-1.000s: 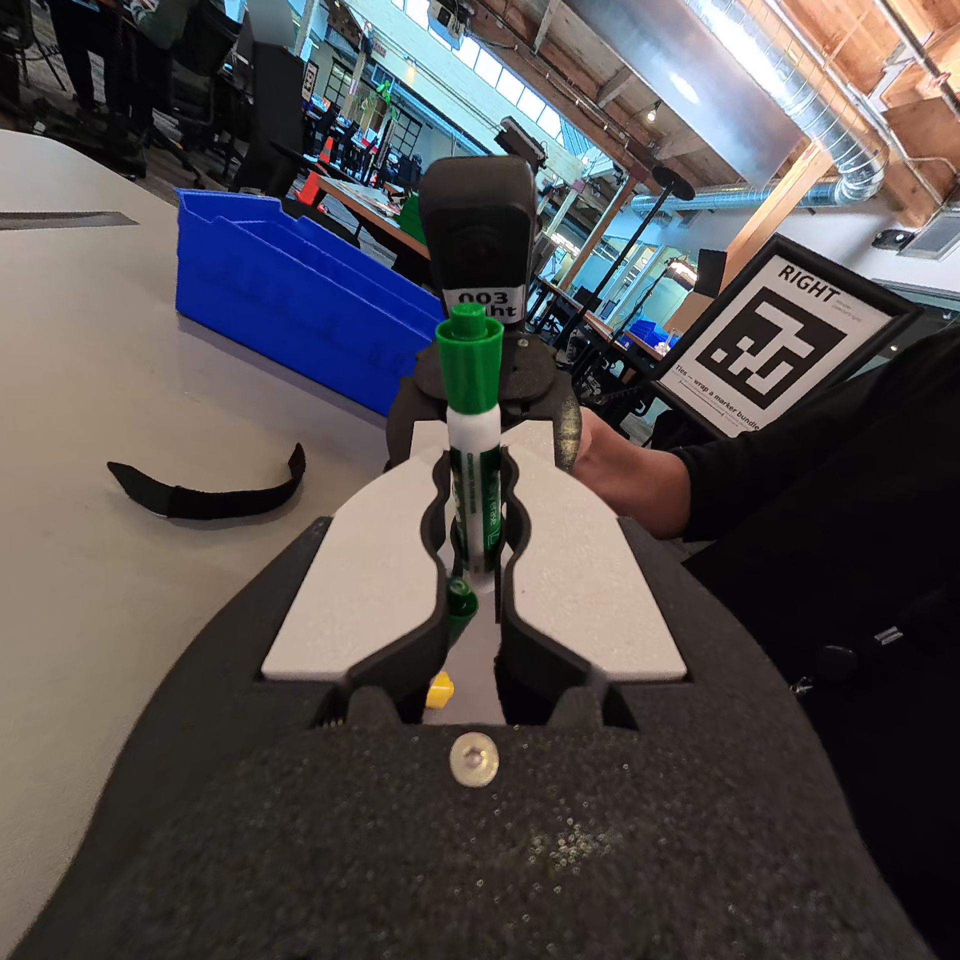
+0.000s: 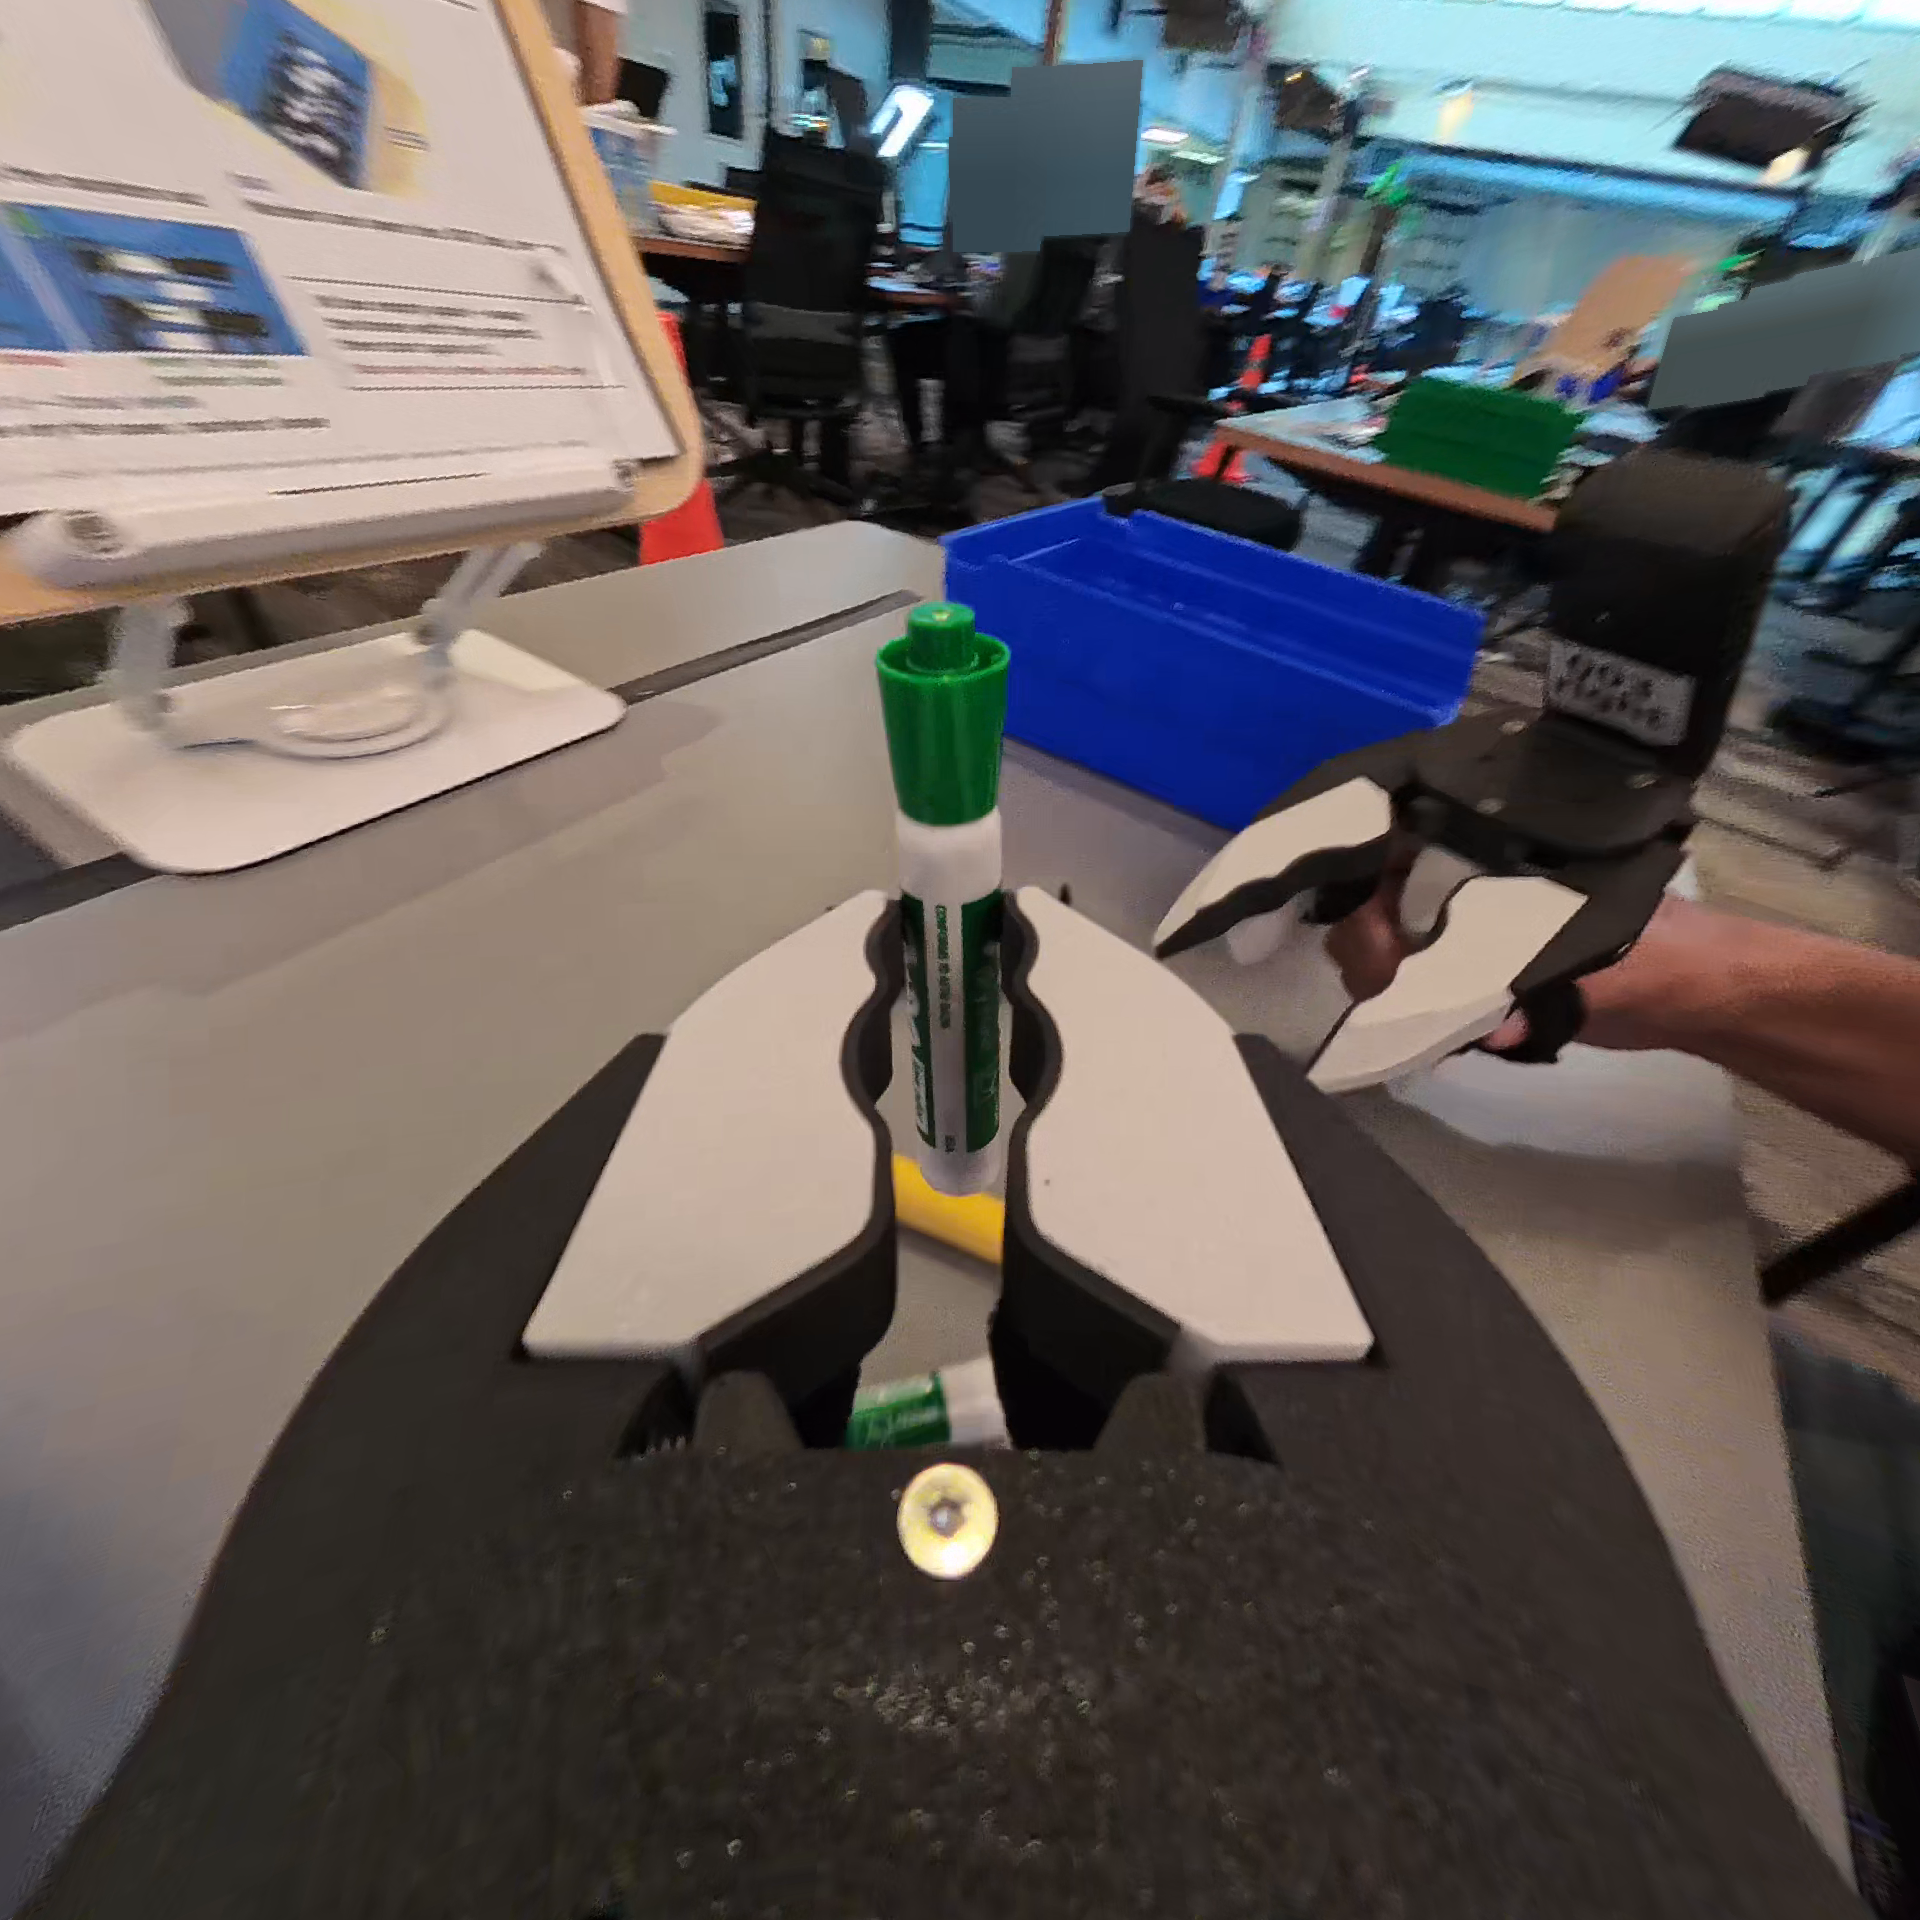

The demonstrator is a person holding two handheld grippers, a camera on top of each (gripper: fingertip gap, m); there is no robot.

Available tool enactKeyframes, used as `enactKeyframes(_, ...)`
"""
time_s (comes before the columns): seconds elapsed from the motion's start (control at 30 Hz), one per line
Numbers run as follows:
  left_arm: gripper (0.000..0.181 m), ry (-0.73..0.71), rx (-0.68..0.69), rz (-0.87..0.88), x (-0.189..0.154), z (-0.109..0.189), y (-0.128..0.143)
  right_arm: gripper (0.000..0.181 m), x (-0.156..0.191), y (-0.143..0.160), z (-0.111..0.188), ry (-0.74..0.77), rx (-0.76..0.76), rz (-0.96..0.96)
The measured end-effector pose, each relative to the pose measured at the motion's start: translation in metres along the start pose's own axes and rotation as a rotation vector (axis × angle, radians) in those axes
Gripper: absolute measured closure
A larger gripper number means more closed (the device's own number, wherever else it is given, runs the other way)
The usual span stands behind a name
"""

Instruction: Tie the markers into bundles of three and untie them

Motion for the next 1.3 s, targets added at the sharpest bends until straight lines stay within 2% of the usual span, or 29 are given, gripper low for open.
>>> enactKeyframes(0.13,0.164,-0.083,-0.045,0.036,0.010,0.028,0.006,0.125,0.009,-0.005,-0.015,-0.068,0.015,-0.027)
enactKeyframes(0.2,0.164,-0.048,-0.033,0.065,0.006,0.035,0.015,0.127,0.014,-0.012,-0.025,-0.093,0.025,-0.011)
enactKeyframes(0.3,0.164,0.002,-0.031,0.052,-0.005,0.036,0.024,0.140,0.033,-0.041,-0.040,-0.206,-0.039,0.005)
enactKeyframes(0.43,0.164,0.047,0.040,-0.078,-0.023,0.029,0.039,0.140,0.039,-0.089,-0.045,-0.284,-0.153,-0.005)
enactKeyframes(0.6,0.164,0.082,0.050,-0.096,-0.035,0.024,0.044,0.138,0.034,-0.086,-0.061,-0.285,-0.014,0.040)
enactKeyframes(0.63,0.164,0.086,0.046,-0.098,-0.036,0.024,0.044,0.141,0.035,-0.085,-0.063,-0.296,-0.013,0.033)
enactKeyframes(0.7,0.164,0.080,0.041,-0.091,-0.035,0.023,0.043,0.163,0.032,-0.084,-0.064,-0.297,-0.014,0.022)
enactKeyframes(0.77,0.164,0.067,0.031,-0.058,-0.033,0.022,0.041,0.164,0.029,-0.087,-0.064,-0.291,-0.030,0.018)
enactKeyframes(0.83,0.157,0.007,0.041,-0.027,-0.023,0.019,0.041,0.164,0.012,-0.092,-0.059,-0.201,-0.058,0.059)
enactKeyframes(0.9,0.128,-0.054,0.062,-0.009,-0.011,0.019,0.043,0.164,-0.014,-0.098,-0.049,-0.095,-0.072,0.091)
enactKeyframes(0.93,0.122,-0.079,0.064,0.004,-0.006,0.019,0.044,0.164,-0.029,-0.098,-0.045,-0.027,-0.062,0.111)
enactKeyframes(1.1,0.124,-0.156,0.066,0.021,0.006,0.018,0.045,0.164,-0.083,-0.084,-0.041,0.144,-0.058,0.106)
enactKeyframes(1.3,0.129,-0.162,0.095,0.058,0.011,0.018,0.051,0.164,-0.107,-0.066,-0.055,0.174,-0.049,0.078)
Point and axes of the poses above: each gripper's, where its closed fingertips meet, z back along the fingers, y out of its underside, x = y × z across the jaws, the point moved 1 cm from there along z, back along the fingers, and after that the axes turned 12 degrees about -y, right-handed, at the moved point
